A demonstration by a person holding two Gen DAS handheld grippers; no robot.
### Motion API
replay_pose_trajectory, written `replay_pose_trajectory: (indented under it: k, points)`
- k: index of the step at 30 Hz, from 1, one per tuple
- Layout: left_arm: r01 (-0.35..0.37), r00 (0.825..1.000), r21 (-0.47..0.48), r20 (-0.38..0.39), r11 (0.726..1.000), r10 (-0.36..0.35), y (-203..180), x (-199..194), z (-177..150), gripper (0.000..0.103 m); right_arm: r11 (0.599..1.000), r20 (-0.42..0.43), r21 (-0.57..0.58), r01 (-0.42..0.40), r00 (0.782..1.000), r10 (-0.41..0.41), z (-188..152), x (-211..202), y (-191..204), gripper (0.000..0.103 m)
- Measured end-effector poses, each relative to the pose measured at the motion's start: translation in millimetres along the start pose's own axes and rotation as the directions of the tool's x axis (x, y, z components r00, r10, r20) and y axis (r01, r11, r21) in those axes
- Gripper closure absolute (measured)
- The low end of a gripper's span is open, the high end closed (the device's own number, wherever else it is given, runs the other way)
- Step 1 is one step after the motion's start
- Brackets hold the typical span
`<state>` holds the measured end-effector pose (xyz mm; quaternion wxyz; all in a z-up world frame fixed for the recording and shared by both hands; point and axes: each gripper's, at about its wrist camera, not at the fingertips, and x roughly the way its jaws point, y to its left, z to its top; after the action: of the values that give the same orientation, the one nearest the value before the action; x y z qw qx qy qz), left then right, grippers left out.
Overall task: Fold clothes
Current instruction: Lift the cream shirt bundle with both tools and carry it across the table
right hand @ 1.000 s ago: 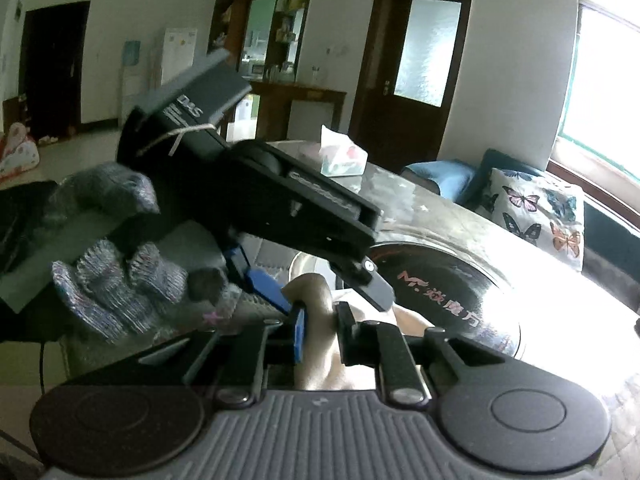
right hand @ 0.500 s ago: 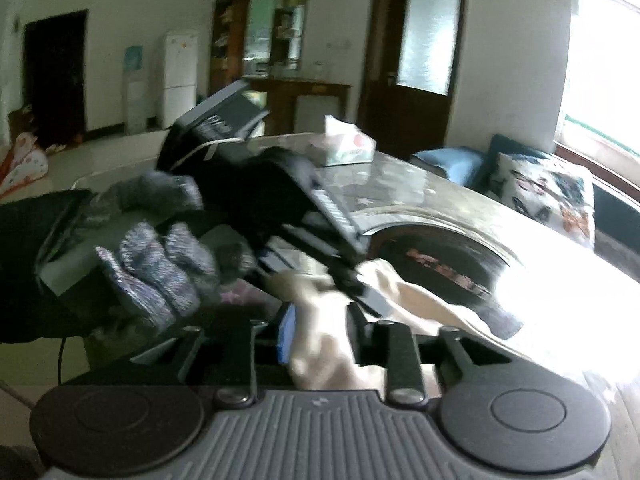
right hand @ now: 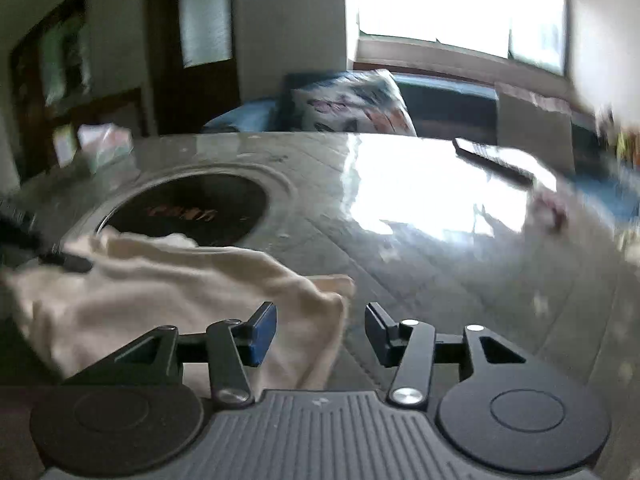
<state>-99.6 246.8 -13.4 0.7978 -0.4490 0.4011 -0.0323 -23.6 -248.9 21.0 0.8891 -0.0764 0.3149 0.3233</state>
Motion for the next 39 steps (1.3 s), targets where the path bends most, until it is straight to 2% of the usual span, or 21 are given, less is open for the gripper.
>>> replay_pose_trajectory:
  k: [3, 6, 9, 10, 17, 21, 28, 39]
  points:
    - [-0.012, 1.0, 0.014, 0.005, 1.0, 0.012, -4, 1, -2, 0.081, 0.99, -0.019, 0.127, -0.053, 0.998, 0.055, -3, 10, -20, 0.053]
    - [-0.029, 1.0, 0.034, 0.012, 0.999, 0.028, -9, 3, -4, 0.082, 0.975, -0.015, 0.198, -0.1, 0.994, 0.105, -7, 18, -30, 0.056]
    - [-0.052, 0.998, 0.067, 0.023, 0.996, 0.051, -17, 3, -6, 0.082, 0.961, -0.008, 0.237, -0.141, 0.989, 0.147, -8, 19, -33, 0.084]
    - [-0.058, 0.998, 0.083, 0.029, 0.995, 0.055, -21, 2, -7, 0.082, 0.954, -0.008, 0.255, -0.16, 0.986, 0.168, -7, 17, -33, 0.09]
    - [-0.061, 0.997, 0.204, 0.056, 0.977, 0.051, -63, 0, -11, 0.085, 0.945, 0.083, 0.266, -0.192, 0.981, 0.176, -3, -12, -39, 0.094]
    - [-0.051, 0.998, 0.275, 0.045, 0.96, 0.04, -96, 14, -16, 0.086, 0.955, 0.126, 0.245, -0.167, 0.982, 0.139, 4, -32, -47, 0.095]
    - [-0.036, 0.999, 0.365, 0.023, 0.93, 0.029, -150, 54, -22, 0.086, 0.965, 0.179, 0.25, -0.075, 0.983, 0.03, 22, -60, -85, 0.095]
    - [-0.028, 1.0, 0.435, 0.007, 0.9, 0.027, -214, 114, -23, 0.086, 0.966, 0.202, 0.254, 0.044, 0.975, -0.097, 49, -62, -135, 0.095]
